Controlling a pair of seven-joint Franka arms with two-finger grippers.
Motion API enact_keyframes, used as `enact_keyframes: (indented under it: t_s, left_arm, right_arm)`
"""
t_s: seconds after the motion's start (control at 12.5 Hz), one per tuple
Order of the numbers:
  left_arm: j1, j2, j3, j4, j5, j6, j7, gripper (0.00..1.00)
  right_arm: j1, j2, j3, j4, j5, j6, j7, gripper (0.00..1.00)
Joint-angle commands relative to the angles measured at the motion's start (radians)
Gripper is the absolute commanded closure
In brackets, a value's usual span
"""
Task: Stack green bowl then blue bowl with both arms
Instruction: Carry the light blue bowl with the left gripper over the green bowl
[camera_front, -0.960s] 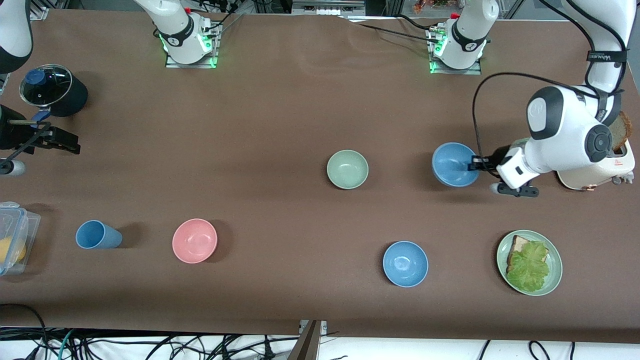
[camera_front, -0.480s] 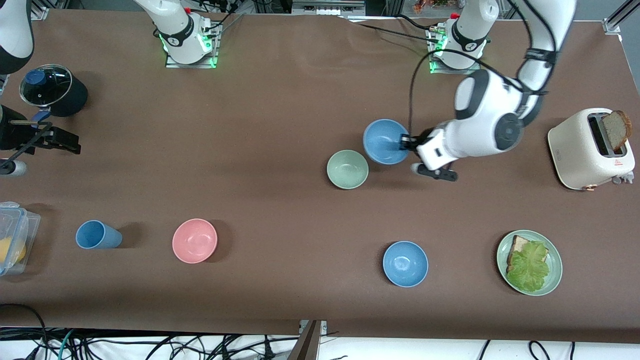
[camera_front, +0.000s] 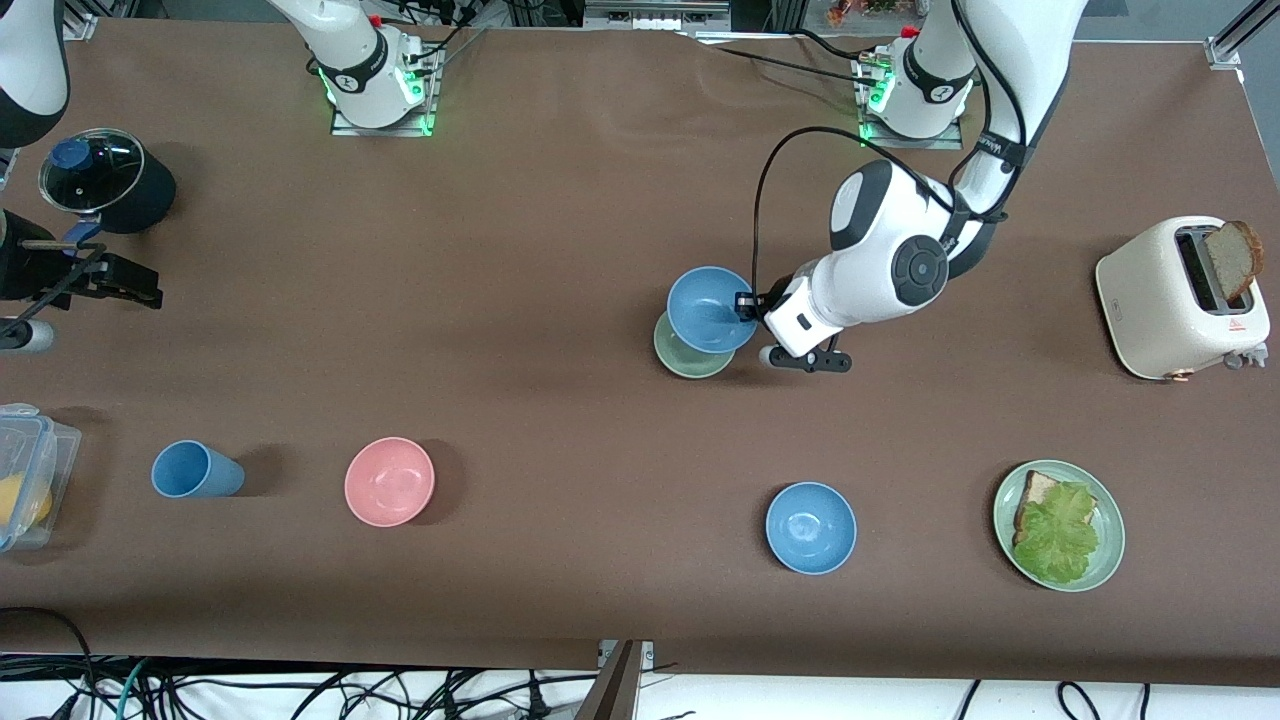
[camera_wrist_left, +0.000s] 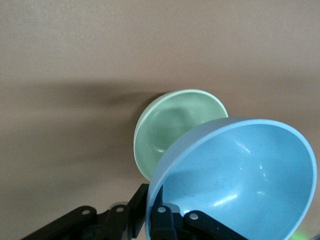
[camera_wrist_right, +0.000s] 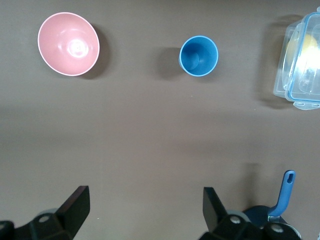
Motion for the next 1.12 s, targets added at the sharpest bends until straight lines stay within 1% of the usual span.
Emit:
enact_keyframes:
  t_s: [0.0, 0.16, 0.32, 0.56, 0.72, 1.04]
  left_arm:
    - [-0.032, 0.049, 0.006, 0.036, -0.006, 0.049, -0.013, 1.0]
    - [-0.057, 0.081, 0.015, 0.04, -0.006, 0.06, -0.013, 1.0]
    - [-0.057, 0.081, 0.016, 0.04, -0.003, 0.06, -0.013, 1.0]
    - [-0.057, 0.086, 0.02, 0.04, 0.061, 0.062, -0.013, 1.0]
    - [-0.057, 0.087, 0.026, 0.04, 0.066, 0.062, -0.013, 1.0]
    - [-0.058, 0.119, 0.03, 0.039, 0.066, 0.138, -0.013, 1.0]
  right_arm:
    - [0.004, -0.012, 0.007, -0.005, -0.014, 0.0, -0.003, 0.0]
    - [0.004, -0.012, 0.006, -0.005, -0.014, 0.001, -0.003, 0.0]
    - [0.002, -0.012, 0.003, -0.005, -0.012, 0.0, 0.003, 0.0]
    - [0.001, -0.012, 0.001, -0.005, -0.007, 0.0, 0.002, 0.0]
    - [-0.002, -0.012, 0.0, -0.005, -0.006, 0.001, 0.0, 0.0]
    - [-0.002, -0.012, 0.0, -0.005, -0.003, 0.001, 0.002, 0.0]
